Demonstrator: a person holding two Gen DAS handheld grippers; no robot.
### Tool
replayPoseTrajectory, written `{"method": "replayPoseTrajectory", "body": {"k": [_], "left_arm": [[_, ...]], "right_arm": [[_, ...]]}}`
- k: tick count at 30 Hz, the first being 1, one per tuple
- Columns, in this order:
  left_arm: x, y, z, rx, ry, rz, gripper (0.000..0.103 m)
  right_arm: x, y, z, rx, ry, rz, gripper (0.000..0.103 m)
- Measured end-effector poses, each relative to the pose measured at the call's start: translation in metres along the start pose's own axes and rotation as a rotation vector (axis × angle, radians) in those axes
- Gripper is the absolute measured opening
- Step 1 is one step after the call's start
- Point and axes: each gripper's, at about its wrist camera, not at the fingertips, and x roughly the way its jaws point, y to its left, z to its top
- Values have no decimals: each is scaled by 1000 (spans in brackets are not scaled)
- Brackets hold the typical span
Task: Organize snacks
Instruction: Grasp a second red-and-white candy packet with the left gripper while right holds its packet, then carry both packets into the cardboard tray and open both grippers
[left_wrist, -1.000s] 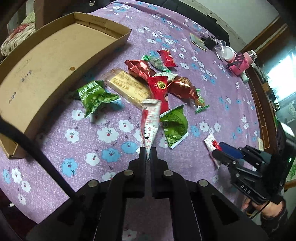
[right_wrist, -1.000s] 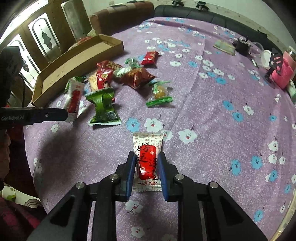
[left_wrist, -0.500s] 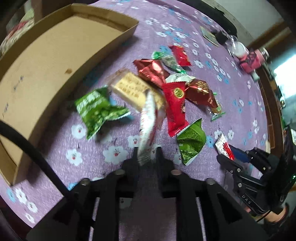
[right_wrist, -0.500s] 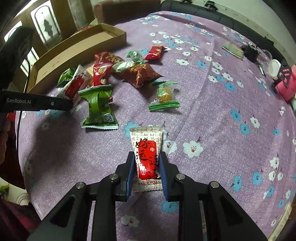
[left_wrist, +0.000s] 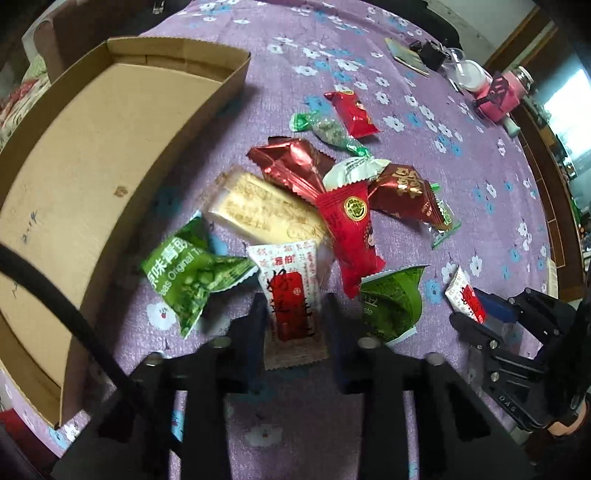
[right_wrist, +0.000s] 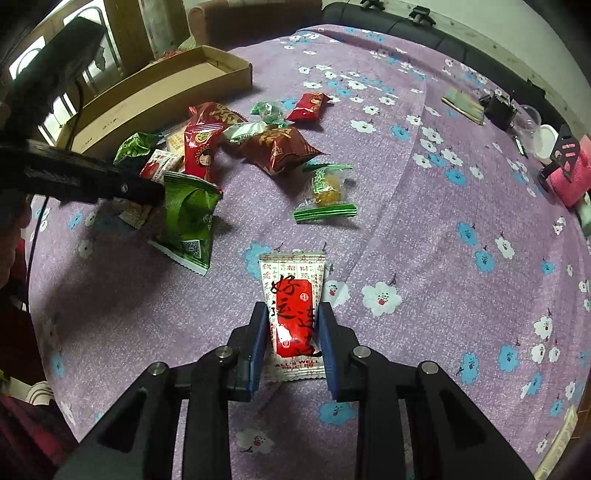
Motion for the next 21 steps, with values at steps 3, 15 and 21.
{"method": "replayPoseTrajectory", "body": {"k": [3, 15, 21], "left_arm": [[-3, 4, -2, -23, -23, -17, 21], [-29, -6, -39, 20, -54, -44, 20], [-44, 5, -40, -8, -79, -74, 20]], "right_arm": [[-3, -1, -3, 25, -15, 6, 21], [-25, 5, -8, 87, -56, 72, 20], [-39, 21, 16, 90, -92, 135, 20]]}}
